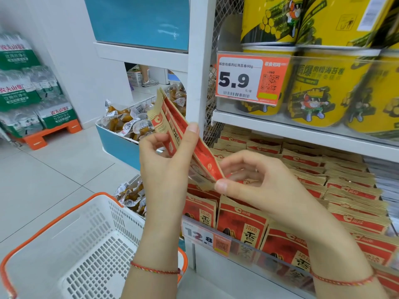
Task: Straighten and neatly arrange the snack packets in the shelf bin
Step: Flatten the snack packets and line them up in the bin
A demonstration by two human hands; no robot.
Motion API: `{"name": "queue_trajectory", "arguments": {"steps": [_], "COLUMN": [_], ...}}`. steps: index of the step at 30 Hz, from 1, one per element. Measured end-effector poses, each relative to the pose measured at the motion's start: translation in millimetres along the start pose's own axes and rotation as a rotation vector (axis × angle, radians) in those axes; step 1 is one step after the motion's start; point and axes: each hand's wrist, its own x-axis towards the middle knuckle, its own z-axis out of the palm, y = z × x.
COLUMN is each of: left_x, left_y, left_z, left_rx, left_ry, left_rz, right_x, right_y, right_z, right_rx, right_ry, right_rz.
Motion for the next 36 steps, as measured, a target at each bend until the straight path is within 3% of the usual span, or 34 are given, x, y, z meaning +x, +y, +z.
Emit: {"name": "queue_trajectory", "arguments": {"steps": [4, 8, 12, 19, 23, 27, 31, 36], "left_x": [-6.1, -5.9, -2.0, -8.3, -12.5, -8.1, -1.1, 4.5], "left_y": [1.9, 6.0, 6.2, 7.7, 7.7, -0.4, -2.5, -7.4], "left_z": [2.3, 5.0, -0.9, 1.9, 5.5, 5.5, 0.8, 3.7], "left_rx": [0.103, -0.093, -0.160, -0.237, -0.362, -0.316, -0.213, -0.180], "left_ry": [-0.013, -0.111, -0.253, -0.539, -0.494, -0.387, -0.430, -0.562], "left_rz": [0.086, 0.035, -0.021, 0.004, 0.041, 0.123, 0.285, 0.283], "right_x": [3.3, 4.7, 2.5, 2.1, 3.2, 4.3, 5.8, 12.4], "right_y": [2.9, 9.1, 11.0, 7.0, 5.2, 3.2, 4.7, -3.6], "right_z": [9.5, 6.1, -3.9, 2.2, 7.0, -0.8, -20.1, -23.6], "right_rx": [-0.054, 0.062, 0.156, -0.022, -0.263, -0.128, -0.050, -0.047], "right_ry": [0.000, 0.081, 0.125, 0.205, 0.208, 0.167, 0.424, 0.284], "right_rz": [-0.044, -0.059, -0.041, -0.207, -0.305, -0.270, -0.213, -0.227]}}
